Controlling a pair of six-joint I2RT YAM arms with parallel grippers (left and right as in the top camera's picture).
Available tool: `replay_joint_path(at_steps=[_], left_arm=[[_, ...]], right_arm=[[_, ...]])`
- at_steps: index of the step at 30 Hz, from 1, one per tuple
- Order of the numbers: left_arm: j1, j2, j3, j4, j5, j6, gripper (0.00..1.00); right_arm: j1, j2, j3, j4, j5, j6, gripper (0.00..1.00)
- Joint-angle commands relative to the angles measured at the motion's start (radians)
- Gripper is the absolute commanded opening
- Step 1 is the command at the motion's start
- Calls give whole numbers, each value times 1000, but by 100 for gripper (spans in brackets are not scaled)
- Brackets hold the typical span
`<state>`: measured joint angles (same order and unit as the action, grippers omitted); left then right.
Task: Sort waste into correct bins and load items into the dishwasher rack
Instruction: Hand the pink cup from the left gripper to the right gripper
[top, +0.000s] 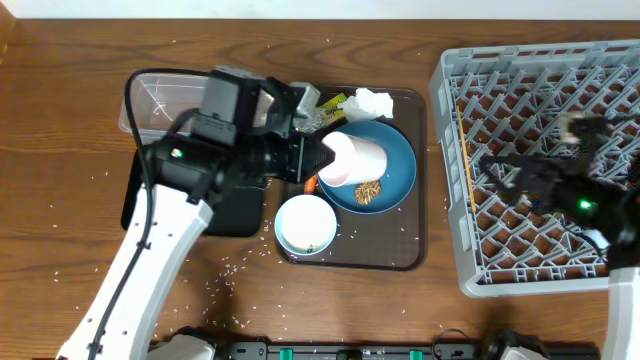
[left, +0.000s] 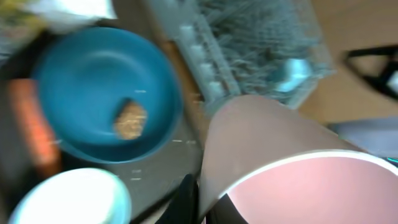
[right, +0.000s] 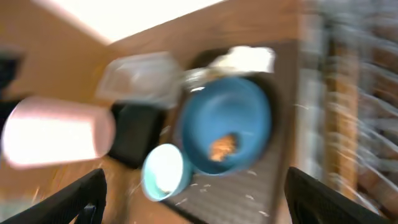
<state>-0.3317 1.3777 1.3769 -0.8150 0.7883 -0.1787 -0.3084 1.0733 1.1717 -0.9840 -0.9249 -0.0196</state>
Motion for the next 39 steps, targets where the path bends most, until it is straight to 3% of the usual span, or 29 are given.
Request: replay_joint_path(at_steps=[1, 8, 12, 18, 23, 26, 28, 30, 39], left_arm=[[37, 8, 2, 7, 352, 55, 6], [39, 8, 2, 76, 566, 54, 6], [39, 8, 2, 78, 578, 54, 6], [39, 8, 2, 96, 577, 54, 6], [39, 8, 2, 103, 558, 54, 6], [39, 8, 2, 103, 558, 54, 6], [39, 8, 2, 103, 558, 54, 6], [39, 8, 2, 103, 558, 54, 6], [38, 8, 2, 103, 558, 54, 6]], right_arm=[[150, 0, 12, 64, -137, -50, 84], [432, 12, 12, 291, -145, -49, 84], [517, 38, 12, 361, -143, -49, 83], [592, 61, 12, 373, -149, -50, 63], [573, 45, 12, 373, -127, -50, 49], [547, 22, 12, 375, -119, -50, 52], [537, 10, 12, 375, -119, -50, 68], [537, 4, 12, 376, -119, -50, 74], [576, 20, 12, 452, -124, -49, 74]])
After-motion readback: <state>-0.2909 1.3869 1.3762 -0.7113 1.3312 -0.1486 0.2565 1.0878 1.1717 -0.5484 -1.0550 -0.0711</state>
